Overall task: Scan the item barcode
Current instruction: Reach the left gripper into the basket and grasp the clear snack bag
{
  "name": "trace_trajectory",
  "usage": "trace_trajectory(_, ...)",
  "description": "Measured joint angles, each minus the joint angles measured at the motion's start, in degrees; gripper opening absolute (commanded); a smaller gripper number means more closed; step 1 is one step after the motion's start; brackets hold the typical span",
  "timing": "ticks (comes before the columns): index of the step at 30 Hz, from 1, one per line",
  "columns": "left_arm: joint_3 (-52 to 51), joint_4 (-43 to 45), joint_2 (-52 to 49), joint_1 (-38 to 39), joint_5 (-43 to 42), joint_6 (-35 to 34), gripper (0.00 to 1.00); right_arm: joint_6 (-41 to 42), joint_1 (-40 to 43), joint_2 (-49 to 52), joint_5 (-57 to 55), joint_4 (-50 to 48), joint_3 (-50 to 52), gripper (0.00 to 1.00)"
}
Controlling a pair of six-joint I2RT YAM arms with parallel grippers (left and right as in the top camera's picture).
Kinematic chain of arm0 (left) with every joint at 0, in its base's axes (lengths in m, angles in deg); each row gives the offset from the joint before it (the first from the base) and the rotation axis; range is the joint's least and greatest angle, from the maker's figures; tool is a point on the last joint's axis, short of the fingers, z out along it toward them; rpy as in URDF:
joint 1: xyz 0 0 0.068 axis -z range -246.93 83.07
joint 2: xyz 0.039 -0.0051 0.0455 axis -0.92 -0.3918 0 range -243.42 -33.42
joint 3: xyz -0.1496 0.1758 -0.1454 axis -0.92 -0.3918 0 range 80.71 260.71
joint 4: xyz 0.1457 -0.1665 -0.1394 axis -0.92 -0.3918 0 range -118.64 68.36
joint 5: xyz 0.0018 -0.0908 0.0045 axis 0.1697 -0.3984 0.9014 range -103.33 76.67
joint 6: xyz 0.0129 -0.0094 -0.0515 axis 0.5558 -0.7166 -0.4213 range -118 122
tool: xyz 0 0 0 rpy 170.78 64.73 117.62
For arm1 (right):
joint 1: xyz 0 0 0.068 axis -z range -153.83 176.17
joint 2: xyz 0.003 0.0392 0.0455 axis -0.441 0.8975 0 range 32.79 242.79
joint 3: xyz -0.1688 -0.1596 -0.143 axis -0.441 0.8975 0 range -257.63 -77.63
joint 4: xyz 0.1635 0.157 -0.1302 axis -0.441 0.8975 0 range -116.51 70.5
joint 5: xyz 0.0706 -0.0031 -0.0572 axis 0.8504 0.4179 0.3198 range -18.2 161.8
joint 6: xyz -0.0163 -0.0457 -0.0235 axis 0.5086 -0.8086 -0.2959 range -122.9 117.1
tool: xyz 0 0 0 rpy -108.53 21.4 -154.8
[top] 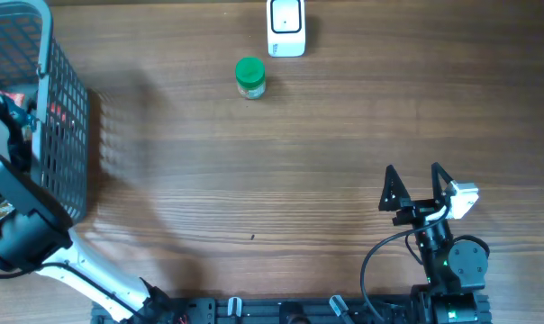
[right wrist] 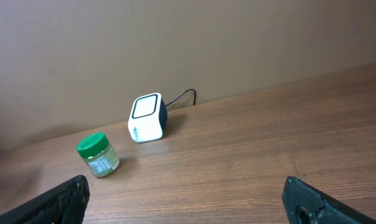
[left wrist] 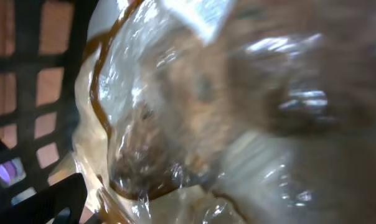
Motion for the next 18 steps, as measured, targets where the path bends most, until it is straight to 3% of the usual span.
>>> trace_trajectory(4, -0.09, -0.11, 0.00, -1.68, 0.15, -1.29, 0.96, 0.00, -0.02, 0.00, 0.00, 0.02, -0.02, 1.00)
trace_trajectory(9, -0.63, 0.26, -0.02, -2.84, 0.17, -2.32, 0.51, 0.00, 0.00, 0.00, 0.00, 0.00, 0.00, 1.00)
trace_trajectory(18, -1.03, 0.28, -0.39, -3.67, 1.81, -2.99, 0.18, 0.00, 0.00, 0.00, 0.00, 0.02, 0.00, 1.00)
